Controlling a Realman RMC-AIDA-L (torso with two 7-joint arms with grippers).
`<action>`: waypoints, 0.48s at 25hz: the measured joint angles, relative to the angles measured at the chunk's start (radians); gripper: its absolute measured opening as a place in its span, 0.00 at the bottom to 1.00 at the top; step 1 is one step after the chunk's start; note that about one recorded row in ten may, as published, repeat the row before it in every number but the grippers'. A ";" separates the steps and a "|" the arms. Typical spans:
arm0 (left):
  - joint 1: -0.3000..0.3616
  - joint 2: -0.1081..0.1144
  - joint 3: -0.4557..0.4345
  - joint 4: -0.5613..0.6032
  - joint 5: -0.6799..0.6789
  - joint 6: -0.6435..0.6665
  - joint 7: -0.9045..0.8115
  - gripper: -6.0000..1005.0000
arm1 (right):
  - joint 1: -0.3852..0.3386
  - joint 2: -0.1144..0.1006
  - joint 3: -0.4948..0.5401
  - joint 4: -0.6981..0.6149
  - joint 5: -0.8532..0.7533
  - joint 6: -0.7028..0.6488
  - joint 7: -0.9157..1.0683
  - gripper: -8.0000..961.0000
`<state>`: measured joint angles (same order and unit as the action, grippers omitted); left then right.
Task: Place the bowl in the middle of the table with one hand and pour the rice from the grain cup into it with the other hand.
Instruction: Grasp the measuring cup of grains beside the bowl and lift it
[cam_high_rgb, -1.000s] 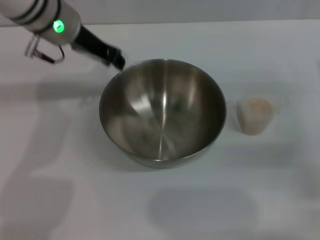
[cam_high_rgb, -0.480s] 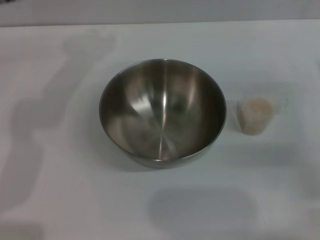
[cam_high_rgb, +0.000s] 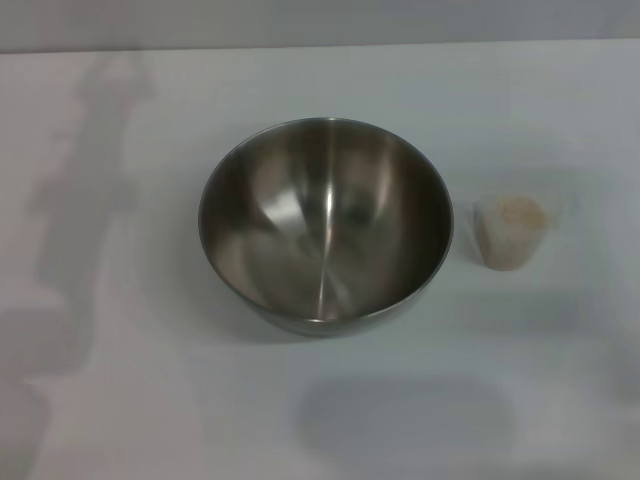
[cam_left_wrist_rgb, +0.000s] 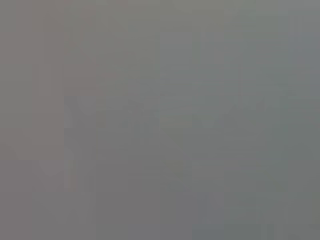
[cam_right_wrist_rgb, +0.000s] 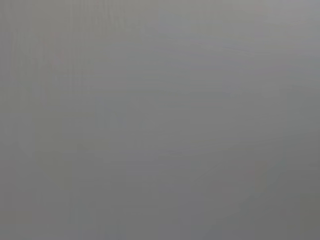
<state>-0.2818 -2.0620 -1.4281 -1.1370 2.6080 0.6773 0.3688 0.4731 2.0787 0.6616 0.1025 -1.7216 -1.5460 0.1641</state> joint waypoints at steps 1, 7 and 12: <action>0.000 0.001 0.003 0.017 0.004 0.026 -0.047 0.31 | -0.002 0.000 -0.001 0.001 -0.001 0.000 0.000 0.79; -0.028 0.004 -0.014 0.238 0.159 0.138 -0.482 0.31 | -0.038 0.004 -0.004 0.028 -0.069 -0.001 0.001 0.79; -0.058 0.003 -0.058 0.332 0.263 0.131 -0.578 0.31 | -0.120 0.002 -0.008 0.101 -0.150 -0.010 0.000 0.79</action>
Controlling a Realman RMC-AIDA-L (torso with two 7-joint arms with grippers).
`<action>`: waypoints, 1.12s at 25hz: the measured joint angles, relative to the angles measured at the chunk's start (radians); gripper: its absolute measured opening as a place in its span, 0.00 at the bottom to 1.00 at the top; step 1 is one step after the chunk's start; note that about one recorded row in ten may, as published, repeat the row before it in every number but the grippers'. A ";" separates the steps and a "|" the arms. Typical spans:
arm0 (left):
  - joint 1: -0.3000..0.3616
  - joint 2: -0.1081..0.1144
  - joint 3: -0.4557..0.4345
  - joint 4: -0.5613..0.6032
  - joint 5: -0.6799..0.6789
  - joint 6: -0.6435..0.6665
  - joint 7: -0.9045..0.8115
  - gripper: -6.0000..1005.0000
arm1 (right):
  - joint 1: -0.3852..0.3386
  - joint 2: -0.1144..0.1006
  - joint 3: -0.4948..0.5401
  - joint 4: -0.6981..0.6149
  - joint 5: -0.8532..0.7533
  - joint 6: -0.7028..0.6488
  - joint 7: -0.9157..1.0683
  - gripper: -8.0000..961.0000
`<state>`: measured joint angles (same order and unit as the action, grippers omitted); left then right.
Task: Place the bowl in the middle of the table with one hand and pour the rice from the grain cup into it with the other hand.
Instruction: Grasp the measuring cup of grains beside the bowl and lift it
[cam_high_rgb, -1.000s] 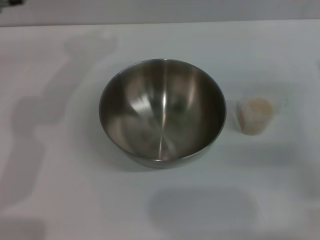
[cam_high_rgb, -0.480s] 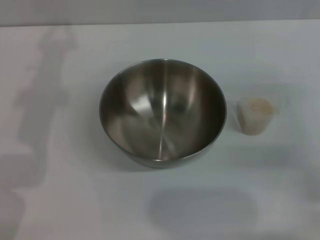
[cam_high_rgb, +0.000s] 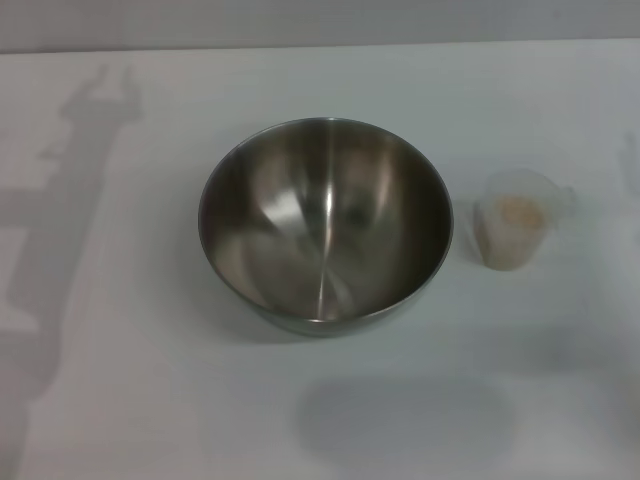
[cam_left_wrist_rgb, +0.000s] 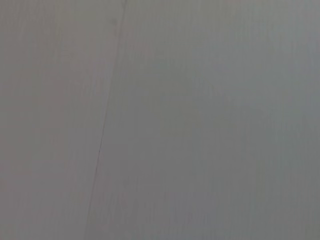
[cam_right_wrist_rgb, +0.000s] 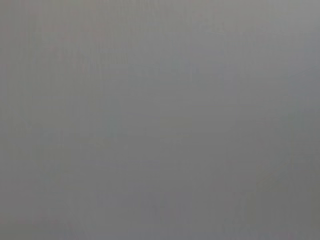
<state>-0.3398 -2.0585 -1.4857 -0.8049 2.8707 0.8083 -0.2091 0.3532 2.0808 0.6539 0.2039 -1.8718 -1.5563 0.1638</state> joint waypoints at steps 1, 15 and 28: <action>-0.001 0.000 -0.003 0.005 0.004 0.000 -0.006 0.31 | -0.018 0.000 -0.003 0.019 -0.015 -0.001 0.000 0.79; -0.013 0.011 -0.021 0.014 0.018 -0.055 -0.017 0.49 | -0.271 -0.004 -0.040 0.129 -0.218 -0.051 -0.003 0.79; -0.055 0.008 -0.049 0.052 0.018 -0.085 0.016 0.72 | -0.307 0.004 -0.126 0.112 -0.217 0.041 -0.074 0.79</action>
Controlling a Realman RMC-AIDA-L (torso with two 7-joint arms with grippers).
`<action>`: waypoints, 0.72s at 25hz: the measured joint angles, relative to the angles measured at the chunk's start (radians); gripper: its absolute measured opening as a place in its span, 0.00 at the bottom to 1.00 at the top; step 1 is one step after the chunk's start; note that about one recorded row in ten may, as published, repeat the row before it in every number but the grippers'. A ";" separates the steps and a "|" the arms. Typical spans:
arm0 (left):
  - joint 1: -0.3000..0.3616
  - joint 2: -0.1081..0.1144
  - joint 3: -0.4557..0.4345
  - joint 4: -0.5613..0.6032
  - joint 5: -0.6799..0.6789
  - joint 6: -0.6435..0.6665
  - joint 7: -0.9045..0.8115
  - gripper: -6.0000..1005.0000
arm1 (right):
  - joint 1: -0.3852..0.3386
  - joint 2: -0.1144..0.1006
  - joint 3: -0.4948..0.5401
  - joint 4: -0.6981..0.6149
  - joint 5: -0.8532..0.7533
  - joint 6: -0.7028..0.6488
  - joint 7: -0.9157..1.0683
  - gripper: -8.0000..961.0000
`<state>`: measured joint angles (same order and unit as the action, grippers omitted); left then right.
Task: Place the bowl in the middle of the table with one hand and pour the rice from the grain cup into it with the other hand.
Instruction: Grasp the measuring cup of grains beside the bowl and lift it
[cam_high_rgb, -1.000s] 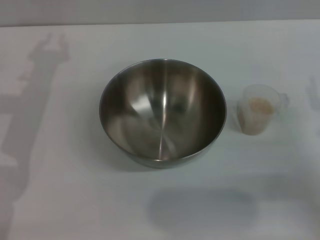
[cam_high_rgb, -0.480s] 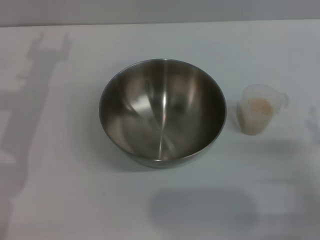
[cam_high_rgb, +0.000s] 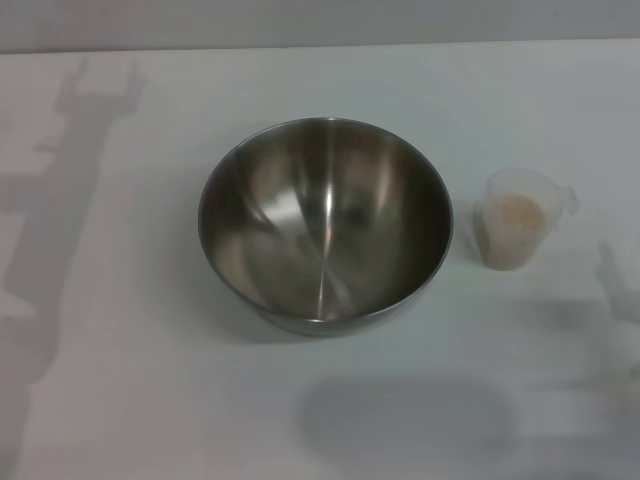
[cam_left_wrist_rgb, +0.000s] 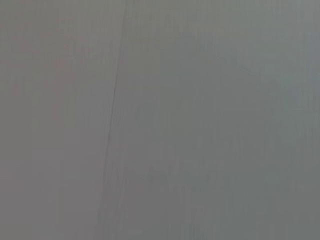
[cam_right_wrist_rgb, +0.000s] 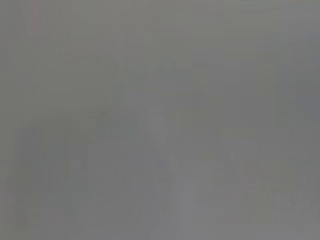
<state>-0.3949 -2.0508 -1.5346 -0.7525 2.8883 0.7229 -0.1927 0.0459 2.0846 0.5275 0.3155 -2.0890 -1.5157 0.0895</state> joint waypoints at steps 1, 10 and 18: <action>-0.001 -0.002 -0.001 0.001 0.000 0.002 0.013 0.72 | 0.001 0.000 -0.001 0.001 0.000 0.019 -0.027 0.79; -0.016 -0.004 -0.014 0.024 0.000 0.007 0.027 0.72 | 0.030 0.000 -0.015 0.003 -0.001 0.091 -0.108 0.79; -0.016 -0.005 -0.026 0.026 0.000 0.020 0.027 0.72 | 0.050 0.003 -0.017 0.007 -0.002 0.163 -0.116 0.79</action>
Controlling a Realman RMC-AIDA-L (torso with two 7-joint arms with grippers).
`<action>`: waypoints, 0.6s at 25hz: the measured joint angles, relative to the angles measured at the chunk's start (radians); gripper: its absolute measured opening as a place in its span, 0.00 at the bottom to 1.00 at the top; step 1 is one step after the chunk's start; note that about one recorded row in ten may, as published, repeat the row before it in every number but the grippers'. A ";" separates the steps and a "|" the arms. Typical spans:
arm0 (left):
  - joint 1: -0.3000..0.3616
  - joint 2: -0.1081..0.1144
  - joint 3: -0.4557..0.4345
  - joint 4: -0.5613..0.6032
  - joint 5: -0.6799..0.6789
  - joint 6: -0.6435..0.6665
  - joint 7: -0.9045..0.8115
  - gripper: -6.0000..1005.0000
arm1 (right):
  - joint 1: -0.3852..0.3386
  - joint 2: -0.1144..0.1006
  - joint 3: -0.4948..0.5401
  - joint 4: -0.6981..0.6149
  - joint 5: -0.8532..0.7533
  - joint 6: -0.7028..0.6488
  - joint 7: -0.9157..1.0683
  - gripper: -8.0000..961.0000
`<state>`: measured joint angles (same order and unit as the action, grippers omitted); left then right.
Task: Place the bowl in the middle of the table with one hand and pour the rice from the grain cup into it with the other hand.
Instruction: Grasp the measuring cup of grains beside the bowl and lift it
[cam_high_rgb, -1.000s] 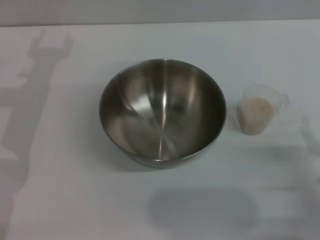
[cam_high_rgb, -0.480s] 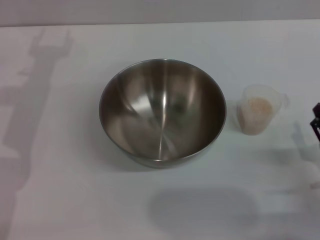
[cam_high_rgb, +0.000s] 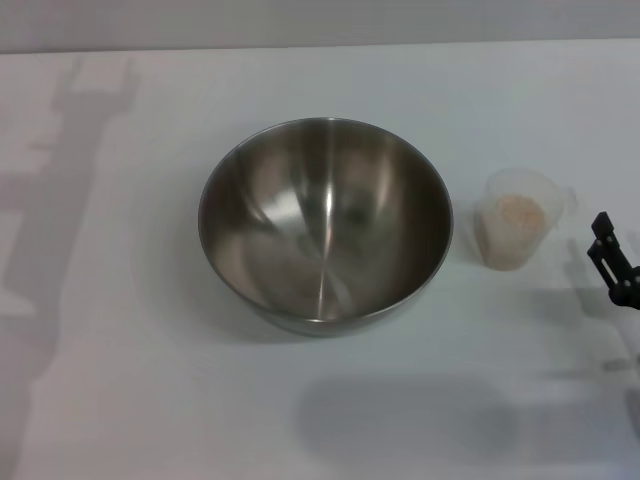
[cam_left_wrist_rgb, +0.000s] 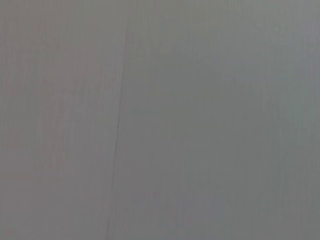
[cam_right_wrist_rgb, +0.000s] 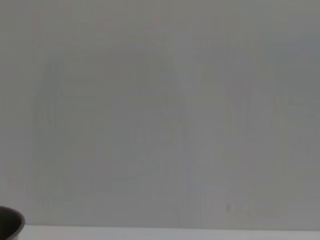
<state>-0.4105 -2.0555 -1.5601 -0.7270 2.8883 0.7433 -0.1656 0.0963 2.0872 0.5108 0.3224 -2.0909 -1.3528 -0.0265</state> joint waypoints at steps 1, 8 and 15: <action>0.000 0.000 -0.001 0.000 0.000 0.000 0.000 0.72 | 0.001 0.000 0.000 0.001 0.000 0.006 0.000 0.79; -0.001 0.000 0.000 0.000 0.000 0.015 -0.002 0.72 | 0.005 0.002 0.000 0.004 0.000 0.038 -0.001 0.79; 0.010 0.000 0.006 -0.008 0.000 0.023 -0.009 0.72 | 0.010 0.002 0.000 -0.002 0.002 0.057 -0.001 0.79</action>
<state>-0.4002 -2.0556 -1.5539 -0.7345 2.8885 0.7660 -0.1742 0.1059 2.0893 0.5108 0.3200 -2.0893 -1.2953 -0.0276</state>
